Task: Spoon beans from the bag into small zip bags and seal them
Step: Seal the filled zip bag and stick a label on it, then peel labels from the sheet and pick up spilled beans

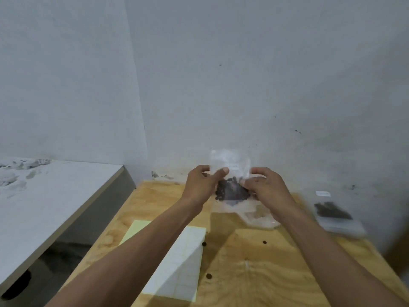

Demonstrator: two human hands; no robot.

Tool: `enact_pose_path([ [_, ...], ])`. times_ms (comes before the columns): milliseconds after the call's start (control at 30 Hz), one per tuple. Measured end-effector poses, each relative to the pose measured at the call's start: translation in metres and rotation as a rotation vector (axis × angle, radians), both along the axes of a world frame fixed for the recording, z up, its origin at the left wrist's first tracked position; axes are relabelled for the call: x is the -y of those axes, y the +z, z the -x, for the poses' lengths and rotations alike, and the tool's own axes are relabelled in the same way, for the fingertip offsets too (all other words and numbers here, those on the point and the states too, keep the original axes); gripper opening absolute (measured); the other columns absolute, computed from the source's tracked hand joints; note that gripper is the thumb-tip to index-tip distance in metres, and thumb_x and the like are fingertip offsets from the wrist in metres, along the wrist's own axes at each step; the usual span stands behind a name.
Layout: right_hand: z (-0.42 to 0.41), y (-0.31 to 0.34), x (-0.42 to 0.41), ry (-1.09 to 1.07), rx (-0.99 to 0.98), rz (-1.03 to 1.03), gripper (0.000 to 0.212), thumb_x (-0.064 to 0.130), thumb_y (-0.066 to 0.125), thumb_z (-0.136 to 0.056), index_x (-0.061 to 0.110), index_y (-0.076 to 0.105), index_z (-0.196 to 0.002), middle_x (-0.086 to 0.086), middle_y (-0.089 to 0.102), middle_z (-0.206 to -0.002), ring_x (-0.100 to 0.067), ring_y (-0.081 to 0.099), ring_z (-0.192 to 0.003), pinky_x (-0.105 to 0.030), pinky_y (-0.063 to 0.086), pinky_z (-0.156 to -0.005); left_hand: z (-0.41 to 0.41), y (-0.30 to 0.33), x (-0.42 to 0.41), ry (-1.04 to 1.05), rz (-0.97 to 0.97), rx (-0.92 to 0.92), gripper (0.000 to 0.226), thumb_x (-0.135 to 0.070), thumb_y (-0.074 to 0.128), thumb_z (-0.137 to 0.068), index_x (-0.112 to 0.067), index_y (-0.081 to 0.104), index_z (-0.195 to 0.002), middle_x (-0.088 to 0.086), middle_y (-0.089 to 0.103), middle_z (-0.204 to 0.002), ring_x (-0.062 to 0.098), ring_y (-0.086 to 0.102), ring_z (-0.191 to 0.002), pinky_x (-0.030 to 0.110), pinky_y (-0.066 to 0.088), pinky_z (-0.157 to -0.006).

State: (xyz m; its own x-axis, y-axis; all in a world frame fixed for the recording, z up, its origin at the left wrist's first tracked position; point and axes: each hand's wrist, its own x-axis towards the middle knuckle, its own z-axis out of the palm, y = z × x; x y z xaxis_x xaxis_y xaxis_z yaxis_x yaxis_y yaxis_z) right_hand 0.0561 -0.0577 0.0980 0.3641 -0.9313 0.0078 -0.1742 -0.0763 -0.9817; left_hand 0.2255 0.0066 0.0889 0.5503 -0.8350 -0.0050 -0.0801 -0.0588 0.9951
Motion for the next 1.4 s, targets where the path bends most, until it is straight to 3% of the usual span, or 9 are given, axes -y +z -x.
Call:
enact_pose_path([
  [167, 0.062, 0.003, 0.021, -0.25, -0.038, 0.086, 0.04, 0.019, 0.076, -0.089, 0.02, 0.062, -0.126, -0.002, 0.065, -0.106, -0.009, 0.063, -0.087, -0.026, 0.051, -0.075, 0.053, 0.008, 0.023, -0.265, -0.064, 0.242, 0.081, -0.02, 0.084, -0.082, -0.009, 0.042, -0.15, 0.003, 0.06, -0.114, 0.027, 0.067, -0.104, 0.043, 0.057, -0.09],
  [433, 0.158, 0.004, 0.063, -0.422, -0.193, 0.152, 0.05, 0.019, 0.078, -0.086, 0.011, 0.064, -0.133, -0.012, 0.07, -0.12, -0.027, 0.066, -0.112, -0.043, 0.053, -0.102, 0.15, 0.015, 0.091, -0.517, -0.17, 0.472, 0.063, -0.03, 0.094, -0.07, -0.009, 0.053, -0.113, 0.004, 0.061, -0.109, 0.023, 0.06, -0.095, 0.032, 0.049, -0.07],
  [600, 0.192, -0.008, 0.08, -0.457, -0.335, 0.165, 0.055, 0.022, 0.073, -0.091, 0.007, 0.057, -0.141, -0.012, 0.063, -0.137, -0.027, 0.059, -0.125, -0.036, 0.045, -0.106, 0.191, -0.001, 0.127, -0.554, -0.193, 0.451, 0.051, -0.027, 0.094, -0.069, -0.019, 0.045, -0.082, -0.003, 0.05, -0.083, 0.014, 0.048, -0.074, 0.027, 0.036, -0.056],
  [767, 0.205, -0.03, 0.091, -0.474, -0.447, 0.108, 0.056, 0.028, 0.07, -0.093, 0.008, 0.056, -0.143, -0.011, 0.063, -0.138, -0.028, 0.057, -0.126, -0.033, 0.043, -0.103, 0.209, -0.015, 0.144, -0.556, -0.232, 0.498, 0.047, -0.029, 0.091, -0.071, -0.012, 0.055, -0.094, 0.002, 0.058, -0.097, 0.018, 0.055, -0.083, 0.027, 0.04, -0.058],
  [933, 0.204, -0.049, 0.093, -0.474, -0.52, 0.064, 0.044, 0.027, 0.066, -0.096, -0.005, 0.064, -0.126, -0.021, 0.067, -0.126, -0.036, 0.061, -0.116, -0.042, 0.048, -0.099, 0.213, -0.023, 0.15, -0.584, -0.346, 0.596, 0.049, -0.03, 0.087, -0.076, -0.014, 0.042, -0.066, 0.0, 0.037, -0.069, 0.013, 0.036, -0.058, 0.027, 0.025, -0.05],
  [1100, 0.204, -0.054, 0.094, -0.457, -0.555, 0.06, 0.052, 0.032, 0.061, -0.098, 0.005, 0.056, -0.142, -0.012, 0.059, -0.143, -0.031, 0.054, -0.13, -0.035, 0.043, -0.104, 0.211, -0.025, 0.15, -0.578, -0.351, 0.514, 0.056, -0.027, 0.089, -0.074, -0.016, 0.035, -0.064, -0.003, 0.032, -0.069, 0.012, 0.033, -0.058, 0.025, 0.024, -0.05],
  [1233, 0.205, -0.054, 0.094, -0.474, -0.58, 0.073, 0.053, 0.034, 0.061, -0.098, 0.006, 0.056, -0.142, -0.012, 0.061, -0.14, -0.031, 0.056, -0.127, -0.034, 0.044, -0.101, 0.207, -0.029, 0.149, -0.565, -0.326, 0.449, 0.037, -0.034, 0.087, -0.079, -0.015, 0.057, -0.09, 0.0, 0.051, -0.094, 0.017, 0.052, -0.095, 0.028, 0.045, -0.08],
  [1300, 0.203, -0.052, 0.091, -0.487, -0.605, 0.109, 0.052, 0.036, 0.06, -0.098, 0.007, 0.056, -0.141, -0.013, 0.061, -0.139, -0.031, 0.057, -0.125, -0.035, 0.044, -0.098, 0.201, -0.027, 0.142, -0.544, -0.272, 0.438, 0.071, -0.036, 0.085, -0.081, -0.004, 0.054, -0.137, 0.008, 0.059, -0.129, 0.023, 0.055, -0.121, 0.032, 0.046, -0.099],
  [1400, 0.195, -0.049, 0.088, -0.507, -0.653, 0.204, 0.053, 0.037, 0.06, -0.098, 0.009, 0.054, -0.142, -0.016, 0.057, -0.141, -0.034, 0.055, -0.126, -0.04, 0.046, -0.1, 0.188, -0.019, 0.13, -0.498, -0.174, 0.47, 0.084, -0.039, 0.082, -0.083, -0.007, 0.044, -0.151, 0.009, 0.052, -0.149, 0.025, 0.052, -0.133, 0.035, 0.048, -0.105],
])
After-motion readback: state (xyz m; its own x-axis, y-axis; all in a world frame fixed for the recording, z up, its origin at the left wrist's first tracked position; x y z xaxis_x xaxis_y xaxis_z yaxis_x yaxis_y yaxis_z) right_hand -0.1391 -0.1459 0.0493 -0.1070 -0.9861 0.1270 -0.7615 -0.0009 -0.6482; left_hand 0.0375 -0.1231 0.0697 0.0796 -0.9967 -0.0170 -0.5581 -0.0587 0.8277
